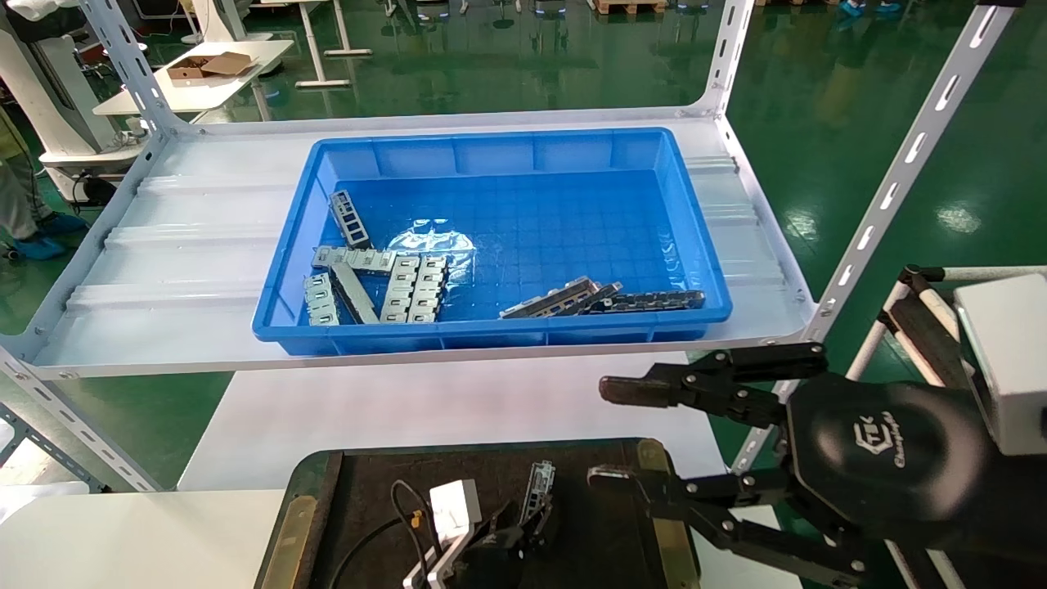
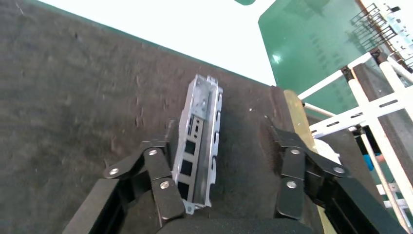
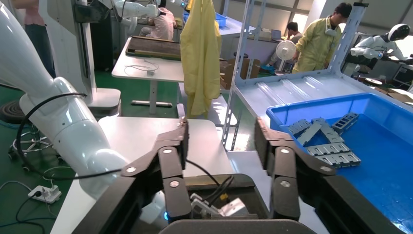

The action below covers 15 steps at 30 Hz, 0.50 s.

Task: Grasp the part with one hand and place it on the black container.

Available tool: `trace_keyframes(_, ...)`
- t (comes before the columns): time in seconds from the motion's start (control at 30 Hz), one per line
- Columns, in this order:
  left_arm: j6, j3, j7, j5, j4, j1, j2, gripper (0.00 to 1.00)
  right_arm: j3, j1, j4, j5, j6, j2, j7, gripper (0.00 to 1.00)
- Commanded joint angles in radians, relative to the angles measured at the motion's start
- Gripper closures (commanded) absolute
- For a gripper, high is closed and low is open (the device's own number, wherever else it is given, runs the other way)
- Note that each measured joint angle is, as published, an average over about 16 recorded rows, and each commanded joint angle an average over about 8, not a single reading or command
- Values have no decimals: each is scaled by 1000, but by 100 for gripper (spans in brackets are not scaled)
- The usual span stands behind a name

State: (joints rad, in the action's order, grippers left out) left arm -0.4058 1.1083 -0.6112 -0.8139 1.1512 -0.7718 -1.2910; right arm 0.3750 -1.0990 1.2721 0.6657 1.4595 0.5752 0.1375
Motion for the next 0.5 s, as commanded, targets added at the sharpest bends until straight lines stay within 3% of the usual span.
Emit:
trace_keyframes(0.03,-2,-2,-5,-2,19,0,12,0,0,0,0,0,0,0,0,0)
trace_keyframes(0.27,122,-15,-15,-26,124,-25,142,0,0,0,0,0,0,0,0,0)
trace_keyframes(0.5,368,-54,-18,-63,183,-64,279,0,0,0,0,0,0,0,0,0)
